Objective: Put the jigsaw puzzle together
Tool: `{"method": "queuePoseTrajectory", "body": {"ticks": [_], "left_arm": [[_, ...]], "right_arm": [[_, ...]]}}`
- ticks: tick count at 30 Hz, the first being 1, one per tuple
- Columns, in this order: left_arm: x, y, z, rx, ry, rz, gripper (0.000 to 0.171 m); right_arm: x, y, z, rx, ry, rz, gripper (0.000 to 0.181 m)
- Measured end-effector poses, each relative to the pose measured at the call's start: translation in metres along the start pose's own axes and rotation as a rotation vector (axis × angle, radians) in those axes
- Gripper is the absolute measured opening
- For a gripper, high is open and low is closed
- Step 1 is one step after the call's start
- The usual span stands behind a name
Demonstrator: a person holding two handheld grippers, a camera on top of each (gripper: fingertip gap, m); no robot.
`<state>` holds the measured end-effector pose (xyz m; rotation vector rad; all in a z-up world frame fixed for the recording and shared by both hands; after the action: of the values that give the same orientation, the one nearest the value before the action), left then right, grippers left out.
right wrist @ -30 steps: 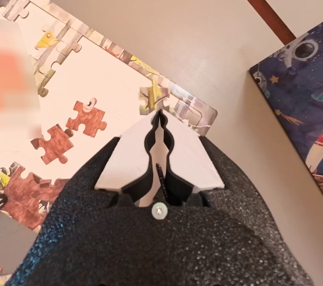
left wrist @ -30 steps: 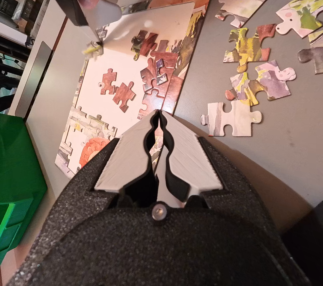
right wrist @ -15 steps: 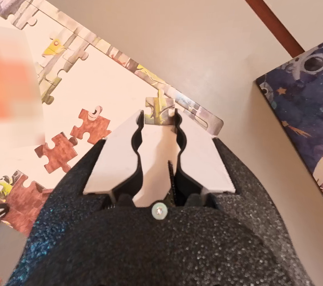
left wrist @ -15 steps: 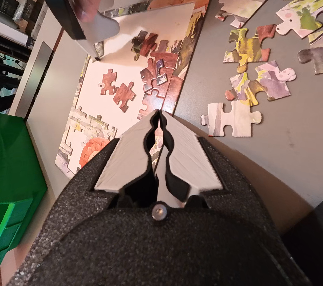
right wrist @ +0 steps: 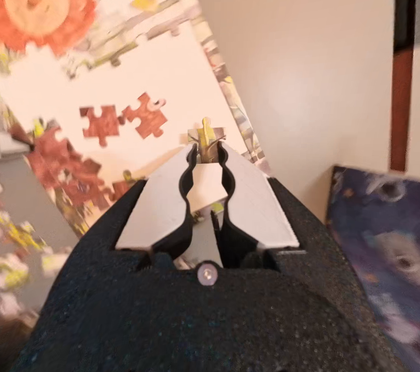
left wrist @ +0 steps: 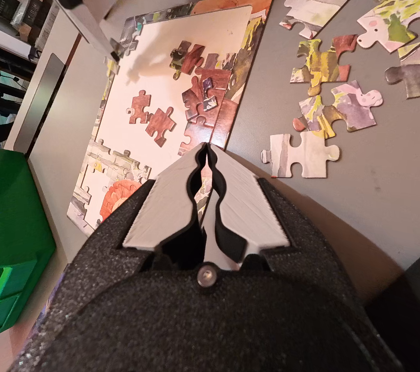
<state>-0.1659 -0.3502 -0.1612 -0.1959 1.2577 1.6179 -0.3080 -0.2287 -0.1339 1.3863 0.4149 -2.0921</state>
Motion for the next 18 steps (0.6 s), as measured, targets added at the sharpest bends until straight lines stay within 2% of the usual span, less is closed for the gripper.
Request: {"method": "queuePoseTrajectory", "body": {"ticks": [3,6,10,12,14,15,18], "left_arm": [[0.0,0.0,0.0,-0.001,-0.002,-0.002,0.0],[0.0,0.0,0.0,0.003,-0.001,0.0,0.0],[0.001,0.0,0.0,0.007,-0.001,0.001,0.0],[0.001,0.0,0.0,0.006,-0.003,0.0,0.0],[0.001,0.0,0.0,0.005,-0.004,-0.001,0.0],[0.001,0.0,0.0,0.004,-0.006,-0.002,0.0],[0.001,0.0,0.0,-0.007,-0.012,-0.009,0.0]], "right_arm": [[-0.002,-0.01,0.001,-0.336,0.185,-0.092,0.018],[0.004,-0.02,0.002,-0.589,0.338,-0.124,0.018],[0.015,-0.011,-0.004,-0.78,0.477,-0.038,0.019],[0.016,-0.017,-0.003,-0.863,0.502,-0.078,0.023],[0.012,-0.027,0.002,-0.849,0.485,-0.15,0.036],[0.007,-0.03,0.001,-0.796,0.491,-0.159,0.034],[-0.007,-0.029,-0.002,-0.488,0.391,-0.17,0.045]]}}
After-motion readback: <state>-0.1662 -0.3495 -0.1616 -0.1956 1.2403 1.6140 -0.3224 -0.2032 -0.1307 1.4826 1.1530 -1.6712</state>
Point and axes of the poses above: each gripper's, where its closed fingertips meet, x out along the fingers, z out of its top, y = z × x across the jaws, the point moved 3 cm from there along -x, back along the fingers, and after that the axes turned 15 degrees about x, right-handed, at the moved point
